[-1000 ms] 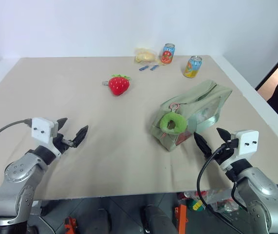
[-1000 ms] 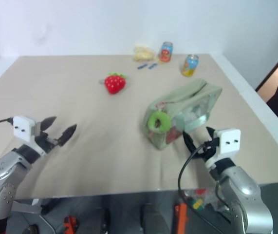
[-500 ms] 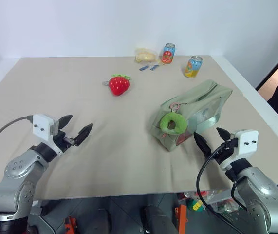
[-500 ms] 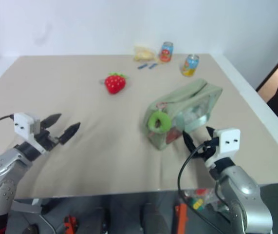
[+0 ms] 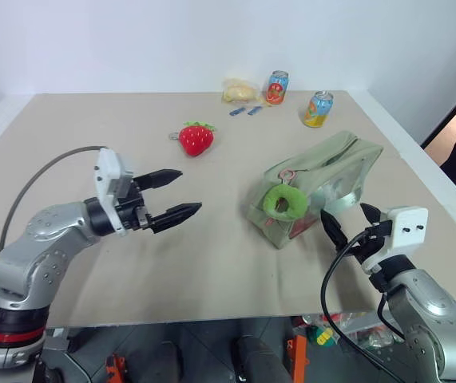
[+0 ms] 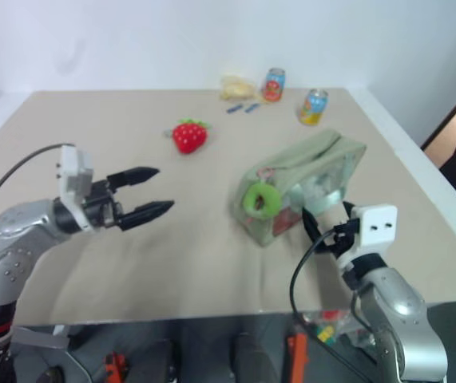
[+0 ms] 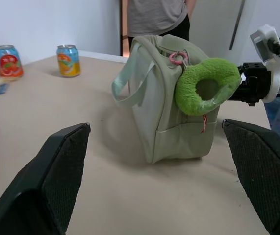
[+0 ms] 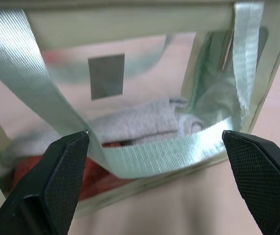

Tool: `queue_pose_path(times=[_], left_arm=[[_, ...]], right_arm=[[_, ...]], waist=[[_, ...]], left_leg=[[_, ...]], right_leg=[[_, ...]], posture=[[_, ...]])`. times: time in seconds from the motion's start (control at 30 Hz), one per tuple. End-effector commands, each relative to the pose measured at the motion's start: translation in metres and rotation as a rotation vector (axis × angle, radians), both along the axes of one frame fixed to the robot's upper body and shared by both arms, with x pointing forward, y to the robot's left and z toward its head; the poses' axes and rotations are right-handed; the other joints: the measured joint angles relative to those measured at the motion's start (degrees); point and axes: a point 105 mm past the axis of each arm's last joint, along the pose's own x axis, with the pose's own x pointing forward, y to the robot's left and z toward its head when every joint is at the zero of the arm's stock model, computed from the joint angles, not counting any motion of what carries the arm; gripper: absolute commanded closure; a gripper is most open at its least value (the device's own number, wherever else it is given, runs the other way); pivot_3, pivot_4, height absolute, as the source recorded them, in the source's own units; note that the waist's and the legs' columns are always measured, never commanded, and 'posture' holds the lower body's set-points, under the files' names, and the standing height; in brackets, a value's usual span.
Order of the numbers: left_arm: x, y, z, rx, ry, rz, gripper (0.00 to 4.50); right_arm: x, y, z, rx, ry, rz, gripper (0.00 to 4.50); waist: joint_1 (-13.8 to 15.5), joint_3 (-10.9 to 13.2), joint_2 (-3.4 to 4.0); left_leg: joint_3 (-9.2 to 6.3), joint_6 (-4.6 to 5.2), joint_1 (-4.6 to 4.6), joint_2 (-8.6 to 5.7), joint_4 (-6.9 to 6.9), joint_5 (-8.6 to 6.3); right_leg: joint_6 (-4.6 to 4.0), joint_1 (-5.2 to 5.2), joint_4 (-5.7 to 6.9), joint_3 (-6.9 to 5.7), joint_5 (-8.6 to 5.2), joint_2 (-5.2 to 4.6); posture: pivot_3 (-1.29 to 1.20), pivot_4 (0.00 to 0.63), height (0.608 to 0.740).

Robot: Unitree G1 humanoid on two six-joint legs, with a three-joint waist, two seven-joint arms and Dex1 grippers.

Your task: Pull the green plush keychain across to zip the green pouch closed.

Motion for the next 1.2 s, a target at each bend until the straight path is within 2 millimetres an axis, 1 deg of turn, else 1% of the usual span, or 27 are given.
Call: queue_pose_path(times=[0.03, 0.17, 0.27, 0.33, 0.4, 0.43, 0.5, 0.57, 0.63, 0.67, 0.7, 0.8, 1.03, 1.07, 1.2], left_arm=[[0.004, -0.009, 0.009, -0.013, -0.045, -0.041, 0.03], [0.009, -0.019, 0.01, -0.021, -0.047, -0.092, 0.03], [0.009, -0.024, 0.008, -0.003, -0.047, -0.122, 0.03], [0.009, -0.024, 0.007, -0.001, -0.046, -0.127, 0.03], [0.008, -0.025, 0.007, -0.002, -0.039, -0.134, 0.03], [0.008, -0.026, 0.006, -0.002, -0.038, -0.137, 0.03], [0.007, -0.028, 0.007, 0.0, -0.04, -0.143, 0.03], [0.007, -0.031, 0.007, 0.001, -0.044, -0.149, 0.03], [0.006, -0.034, 0.008, -0.001, -0.049, -0.156, 0.03], [0.006, -0.035, 0.008, -0.001, -0.052, -0.158, 0.03], [0.006, -0.036, 0.009, -0.001, -0.054, -0.16, 0.03], [0.005, -0.038, 0.009, -0.001, -0.055, -0.162, 0.03], [0.004, -0.037, 0.009, -0.021, -0.054, -0.134, 0.03], [0.004, -0.038, 0.009, -0.024, -0.051, -0.131, 0.03], [0.004, -0.039, 0.008, -0.036, -0.049, -0.121, 0.03]], right_arm=[[-0.012, -0.002, 0.015, 0.007, -0.055, -0.033, 0.0], [-0.022, -0.001, 0.013, 0.019, -0.056, -0.027, 0.0], [-0.034, 0.0, 0.023, -0.046, -0.098, 0.025, 0.0], [-0.038, -0.001, 0.026, -0.072, -0.108, 0.037, 0.0], [-0.038, -0.013, 0.044, -0.037, -0.134, 0.018, 0.0], [-0.037, -0.015, 0.055, 0.004, -0.156, 0.026, 0.0], [-0.03, -0.012, 0.077, 0.05, -0.199, 0.051, 0.0], [-0.018, -0.004, 0.092, 0.044, -0.213, 0.074, 0.0], [-0.012, 0.018, 0.106, -0.068, -0.232, 0.2, 0.0], [-0.01, 0.025, 0.11, -0.139, -0.222, 0.263, 0.0], [-0.008, 0.028, 0.112, -0.186, -0.211, 0.306, 0.0], [0.001, 0.019, 0.122, -0.243, -0.176, 0.359, 0.0], [0.007, 0.006, 0.131, -0.626, -0.029, 0.573, 0.0], [0.009, 0.004, 0.132, -0.656, -0.016, 0.596, 0.0], [0.019, 0.004, 0.128, -0.876, -0.009, 0.725, 0.0]], waist=[[0.0, 0.0, 0.0], [0.0, 0.0, 0.0], [0.0, 0.0, 0.01], [-0.1, 0.0, 0.01], [-0.1, 0.0, 0.0], [-0.1, 0.0, 0.0], [-0.1, 0.0, -0.01], [-0.2, 0.0, -0.04], [-0.1, 0.0, -0.04], [-0.1, 0.0, -0.04], [-0.1, 0.0, -0.04], [0.1, 0.0, -0.07], [0.0, 0.1, -0.05], [0.0, 0.1, -0.05], [-0.2, 0.1, -0.05]], left_leg=[[-0.04, 0.0, 0.0, 0.0, 0.0, 0.0], [-0.05, 0.0, -0.01, 0.0, 0.0, 0.0], [-0.05, 0.0, 0.0, -0.01, 0.0, 0.0], [-0.03, 0.0, 0.02, 0.0, 0.0, 0.0], [-0.03, 0.0, 0.04, 0.01, 0.01, 0.0], [-0.04, 0.01, 0.04, 0.02, 0.02, 0.01], [-0.01, 0.02, 0.06, 0.0, 0.08, 0.01], [-0.01, 0.03, 0.13, -0.02, 0.15, 0.02], [-0.03, 0.04, 0.18, -0.06, 0.14, 0.03], [-0.03, 0.05, 0.2, -0.06, 0.13, 0.04], [-0.03, 0.07, 0.21, -0.06, 0.12, 0.04], [-0.03, 0.12, 0.21, -0.05, 0.12, 0.08], [0.15, 0.15, -0.01, -0.16, 0.08, -0.04], [0.15, 0.23, -0.01, -0.15, 0.06, -0.09], [0.13, 0.34, 0.09, -0.04, 0.0, -0.18]], right_leg=[[0.0, 0.0, 0.02, 0.0, 0.0, 0.02], [0.0, 0.0, 0.04, 0.01, 0.0, 0.03], [0.0, 0.0, 0.05, 0.01, 0.0, 0.03], [0.0, 0.0, 0.06, 0.01, 0.0, 0.03], [0.0, 0.01, 0.06, 0.02, 0.0, 0.04], [0.0, 0.01, 0.06, 0.02, 0.0, 0.05], [-0.01, 0.01, 0.06, 0.08, 0.01, 0.05], [-0.07, 0.04, 0.05, 0.15, 0.04, 0.09], [-0.12, 0.07, 0.05, 0.24, 0.07, 0.13], [-0.12, 0.08, 0.05, 0.26, 0.07, 0.15], [-0.12, 0.09, 0.05, 0.28, 0.07, 0.16], [-0.11, 0.15, 0.04, 0.28, 0.07, 0.17], [0.17, 0.02, -0.02, 0.49, 0.08, 0.08], [0.21, 0.0, -0.02, 0.5, 0.1, 0.1], [0.21, -0.01, 0.01, 0.48, 0.1, 0.26]], posture=[[0.0, 0.15, 0.74], [0.0, 0.15, 0.74], [0.0, 0.15, 0.74], [0.0, 0.15, 0.74], [0.0, 0.15, 0.74], [0.0, 0.15, 0.74], [0.0, 0.15, 0.74], [0.0, 0.15, 0.74], [0.0, 0.15, 0.74], [0.0, 0.15, 0.74], [0.0, 0.15, 0.74], [0.0, 0.15, 0.74], [0.0, 0.15, 0.74], [0.0, 0.15, 0.74], [0.0, 0.15, 0.74]])
